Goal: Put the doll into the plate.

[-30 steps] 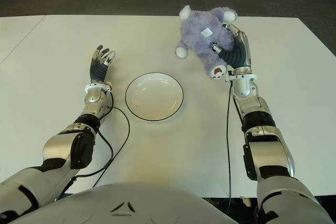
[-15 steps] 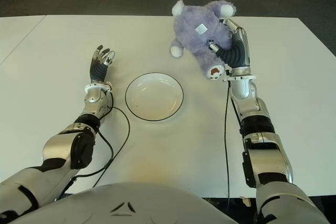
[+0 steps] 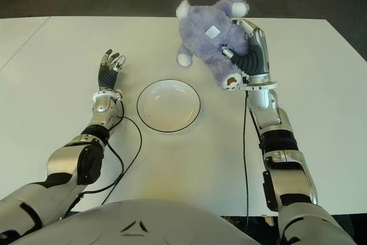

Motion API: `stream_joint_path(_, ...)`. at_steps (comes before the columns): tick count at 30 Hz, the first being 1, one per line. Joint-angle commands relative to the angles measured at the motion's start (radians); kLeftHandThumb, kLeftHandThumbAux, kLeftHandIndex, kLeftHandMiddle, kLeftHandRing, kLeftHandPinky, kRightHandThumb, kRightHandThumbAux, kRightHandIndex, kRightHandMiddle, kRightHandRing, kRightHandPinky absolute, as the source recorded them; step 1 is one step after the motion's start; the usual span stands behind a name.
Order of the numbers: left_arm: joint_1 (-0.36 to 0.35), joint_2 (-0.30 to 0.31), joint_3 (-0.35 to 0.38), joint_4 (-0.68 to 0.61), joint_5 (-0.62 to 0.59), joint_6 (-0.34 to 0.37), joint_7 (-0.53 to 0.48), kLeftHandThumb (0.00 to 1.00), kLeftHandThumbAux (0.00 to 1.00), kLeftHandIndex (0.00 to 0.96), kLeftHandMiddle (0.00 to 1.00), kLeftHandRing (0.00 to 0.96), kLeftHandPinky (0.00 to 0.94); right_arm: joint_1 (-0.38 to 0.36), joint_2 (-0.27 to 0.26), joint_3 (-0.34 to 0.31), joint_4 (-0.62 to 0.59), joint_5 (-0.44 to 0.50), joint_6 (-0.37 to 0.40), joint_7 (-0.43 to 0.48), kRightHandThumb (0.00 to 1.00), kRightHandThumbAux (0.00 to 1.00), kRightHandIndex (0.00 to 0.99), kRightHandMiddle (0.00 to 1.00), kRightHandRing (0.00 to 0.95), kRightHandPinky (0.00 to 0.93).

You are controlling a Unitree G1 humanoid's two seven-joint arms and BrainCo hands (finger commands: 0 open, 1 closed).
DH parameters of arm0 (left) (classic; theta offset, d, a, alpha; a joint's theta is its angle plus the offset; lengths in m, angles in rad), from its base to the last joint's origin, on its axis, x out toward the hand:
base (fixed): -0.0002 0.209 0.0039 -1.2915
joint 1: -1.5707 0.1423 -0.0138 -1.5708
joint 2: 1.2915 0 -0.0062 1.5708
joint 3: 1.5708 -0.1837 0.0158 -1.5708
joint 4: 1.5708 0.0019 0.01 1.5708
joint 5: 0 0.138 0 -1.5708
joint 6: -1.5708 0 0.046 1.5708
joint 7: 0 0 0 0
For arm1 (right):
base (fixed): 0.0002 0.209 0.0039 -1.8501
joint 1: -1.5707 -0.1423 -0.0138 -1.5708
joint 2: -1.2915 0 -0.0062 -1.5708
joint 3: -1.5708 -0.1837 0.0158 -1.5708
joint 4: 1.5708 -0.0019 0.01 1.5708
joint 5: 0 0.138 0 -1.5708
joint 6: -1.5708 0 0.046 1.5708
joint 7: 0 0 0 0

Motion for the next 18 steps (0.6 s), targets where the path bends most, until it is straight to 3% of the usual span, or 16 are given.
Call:
stream_joint_path(1,0.190,-0.053,-0.006,0.137,0.005,0.132,0.019,0.000,0.525,0.095,0.180,0.183,0.181,0.025,0.016,-0.025,-0.106,-0.024,0.015,-0.003,0.690,0.726,0.436,0.867,0.871,0.855)
stream_joint_path(8,0.195,-0.055,-0.008,0.135,0.008,0.125,0.021,0.000,0.525,0.096,0.182,0.186,0.182,0.080,0.042,-0.022,-0.215,-0.044,0.030,0.004,0.691,0.725,0.436,0.866,0.871,0.854)
stream_joint_path(18,0.187,-0.053,0.012,0.137,-0.014,0.133,-0.012,0.000,0.527,0.092,0.171,0.177,0.183,0.114,0.091,-0.010,-0.267,-0.070,-0.035,-0.014,0.698,0.722,0.438,0.858,0.861,0.844)
